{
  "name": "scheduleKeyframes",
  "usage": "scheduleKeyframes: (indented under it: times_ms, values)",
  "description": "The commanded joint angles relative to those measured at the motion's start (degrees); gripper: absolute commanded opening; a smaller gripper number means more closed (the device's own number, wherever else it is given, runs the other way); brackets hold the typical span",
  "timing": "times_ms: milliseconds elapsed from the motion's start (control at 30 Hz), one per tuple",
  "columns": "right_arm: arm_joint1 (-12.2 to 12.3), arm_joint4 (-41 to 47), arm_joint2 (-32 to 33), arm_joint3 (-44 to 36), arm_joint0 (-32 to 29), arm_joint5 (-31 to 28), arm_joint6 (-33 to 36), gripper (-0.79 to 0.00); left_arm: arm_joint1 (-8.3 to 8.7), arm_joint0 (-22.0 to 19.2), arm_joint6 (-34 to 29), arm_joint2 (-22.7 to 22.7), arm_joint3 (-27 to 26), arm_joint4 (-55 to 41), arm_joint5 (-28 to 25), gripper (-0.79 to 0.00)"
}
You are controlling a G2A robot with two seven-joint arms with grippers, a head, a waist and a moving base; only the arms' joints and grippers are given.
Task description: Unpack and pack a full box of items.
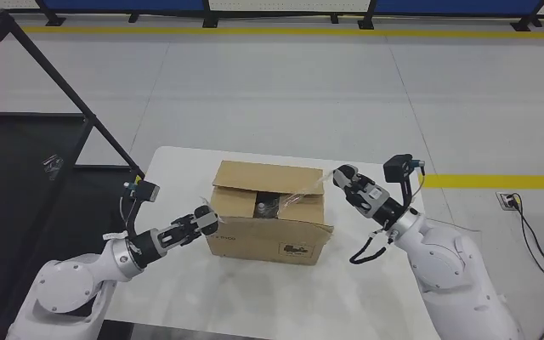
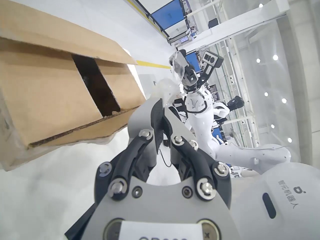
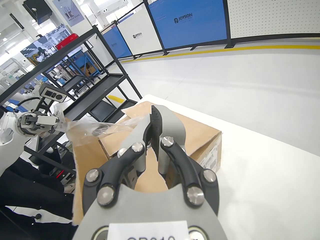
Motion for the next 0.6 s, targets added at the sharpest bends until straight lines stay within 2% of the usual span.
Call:
scheduleKeyframes:
  times_ms: [0,67,200,267,333,400,567]
  values:
    - [0.03,0.06,0.02,0.01,0.0,0.0,0.07,-0.785,0.07,-0.03,-0.82,-0.75,0.83,-3.64,-0.82,-0.785]
    - [0.07,0.15,0.0,-0.01,0.05,-0.01,0.37,-0.785,0.21,-0.1,0.19,-0.91,0.67,-0.32,-0.14,-0.785]
    - [0.11,0.35,-0.19,0.03,0.2,0.03,0.49,-0.785,0.11,-0.08,-1.92,-0.73,0.77,-6.64,-2.29,-0.785]
    - [0.1,0.29,-0.39,0.18,0.32,0.18,0.38,-0.785,0.23,-0.29,-1.02,-1.2,1.5,-4.6,-1.76,-0.785]
    - [0.1,0.33,-0.51,0.48,0.61,0.26,0.4,-0.785,0.01,-0.29,-3.29,-0.25,1.47,-11.53,-3.13,-0.785]
    - [0.11,0.43,-0.6,0.72,0.81,0.26,0.49,-0.785,0.27,-0.61,-3.17,-1.29,2.2,-7.87,-3.06,-0.785]
    - [0.16,0.64,-0.71,1.02,1.17,0.02,0.67,-0.785,0.25,-0.89,-2.55,-0.54,2.46,-7.92,-2.76,-0.785]
